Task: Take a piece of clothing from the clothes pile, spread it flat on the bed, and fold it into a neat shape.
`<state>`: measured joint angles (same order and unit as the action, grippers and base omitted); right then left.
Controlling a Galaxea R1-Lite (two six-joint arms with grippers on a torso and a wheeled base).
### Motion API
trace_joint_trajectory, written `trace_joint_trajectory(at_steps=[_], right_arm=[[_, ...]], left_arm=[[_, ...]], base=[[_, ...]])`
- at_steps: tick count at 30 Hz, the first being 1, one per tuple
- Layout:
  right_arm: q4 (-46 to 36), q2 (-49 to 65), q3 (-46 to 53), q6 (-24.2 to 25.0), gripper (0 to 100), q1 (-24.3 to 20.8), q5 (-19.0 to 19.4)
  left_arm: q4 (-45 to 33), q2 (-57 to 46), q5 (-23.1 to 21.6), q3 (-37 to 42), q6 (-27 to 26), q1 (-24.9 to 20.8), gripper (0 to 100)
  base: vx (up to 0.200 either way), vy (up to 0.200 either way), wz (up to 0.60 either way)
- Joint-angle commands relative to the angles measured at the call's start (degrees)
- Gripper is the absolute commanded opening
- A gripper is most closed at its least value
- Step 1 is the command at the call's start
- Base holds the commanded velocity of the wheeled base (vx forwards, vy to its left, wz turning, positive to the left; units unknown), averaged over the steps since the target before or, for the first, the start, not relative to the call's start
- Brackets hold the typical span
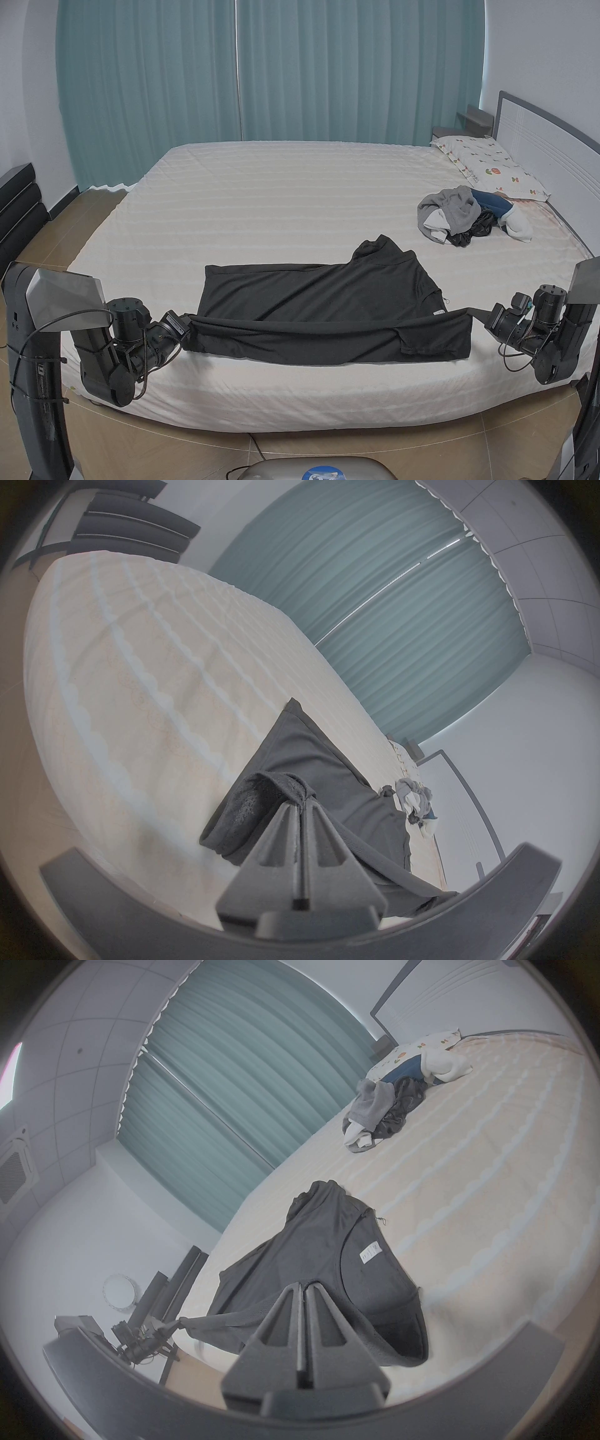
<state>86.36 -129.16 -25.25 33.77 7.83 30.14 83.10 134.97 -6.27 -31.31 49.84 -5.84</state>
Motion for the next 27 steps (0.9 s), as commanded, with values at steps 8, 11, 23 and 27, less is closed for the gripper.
trace_joint_trajectory(at_steps=[8,11,23,27], right_arm=[[3.1,-9.4,-6.8,2.8,0,-0.9,-1.0],[3.1,-11.7,-8.5,2.7,0,-1.1,-2.3],[3.3,-14.9,-12.8,3.0,100,-2.2,-6.7],[3.3,-15.0,-12.8,3.0,100,-2.6,-6.9]], left_arm=[[0.0,4.9,1.4,-4.6,0.4,-0.1,0],[0.0,5.6,1.4,-5.5,0.5,-0.1,0],[-0.4,5.9,1.4,-7.0,2.0,-0.2,100],[-0.2,5.9,1.4,-7.6,2.1,0.0,100]], base=[[0.000,0.000,0.00],[0.000,0.000,0.00],[0.000,0.000,0.00],[0.000,0.000,0.00]])
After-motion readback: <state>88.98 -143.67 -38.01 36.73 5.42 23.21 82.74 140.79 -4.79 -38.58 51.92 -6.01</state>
